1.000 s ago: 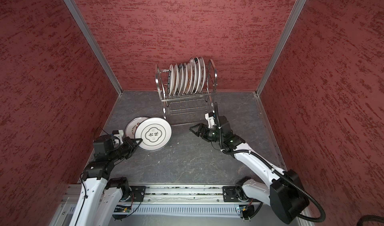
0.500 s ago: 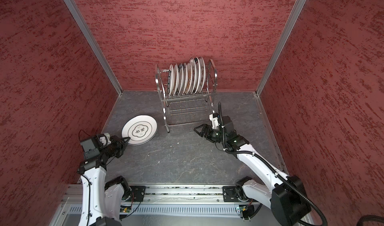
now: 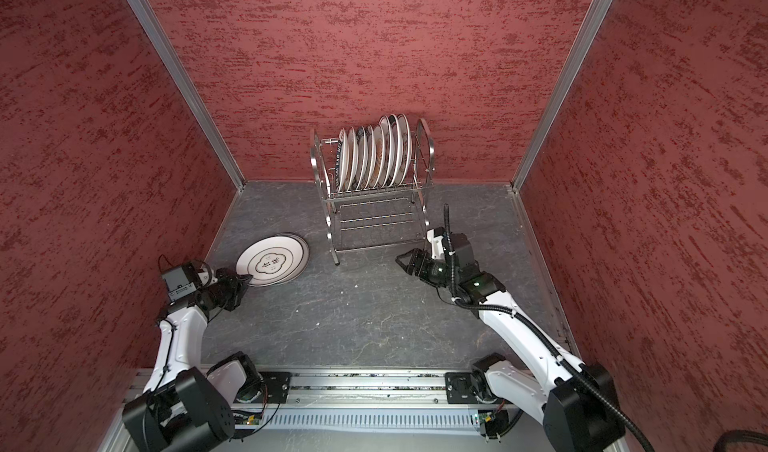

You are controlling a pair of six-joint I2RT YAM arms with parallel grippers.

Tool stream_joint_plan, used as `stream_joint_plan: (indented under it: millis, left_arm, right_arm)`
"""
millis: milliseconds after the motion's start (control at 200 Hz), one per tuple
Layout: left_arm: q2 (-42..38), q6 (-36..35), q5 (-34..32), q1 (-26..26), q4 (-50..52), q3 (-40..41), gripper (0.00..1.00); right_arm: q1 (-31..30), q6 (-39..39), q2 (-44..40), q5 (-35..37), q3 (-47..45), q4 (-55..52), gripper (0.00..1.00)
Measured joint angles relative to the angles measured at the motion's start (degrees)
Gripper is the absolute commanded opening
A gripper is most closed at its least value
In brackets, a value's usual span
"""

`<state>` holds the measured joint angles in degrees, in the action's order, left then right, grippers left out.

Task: Unload the plates from the dish rack
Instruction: Place the plate on the plate.

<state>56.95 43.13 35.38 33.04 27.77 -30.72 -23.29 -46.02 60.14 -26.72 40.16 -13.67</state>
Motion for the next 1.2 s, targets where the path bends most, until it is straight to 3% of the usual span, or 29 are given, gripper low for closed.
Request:
stream_joint_plan:
  millis: [291, 952, 1202]
  left_arm:
    - [8.4, -2.1, -2.1, 0.1, -6.1, 0.0, 0.00]
    - [15.0, -4.2, -5.2, -3.0, -10.6, -0.2, 0.00]
    - [15.1, -4.5, -7.9, -5.7, -9.7, -1.9, 0.11]
  right_arm:
    - [0.7, 0.9, -1.2, 0.7, 1.2, -2.7, 0.80]
    - [0.9, 2.0, -0.8, 0.1, 1.8, -3.1, 0.79]
    - [0.9, 2.4, -0.2, -0.1, 1.8, -3.0, 0.79]
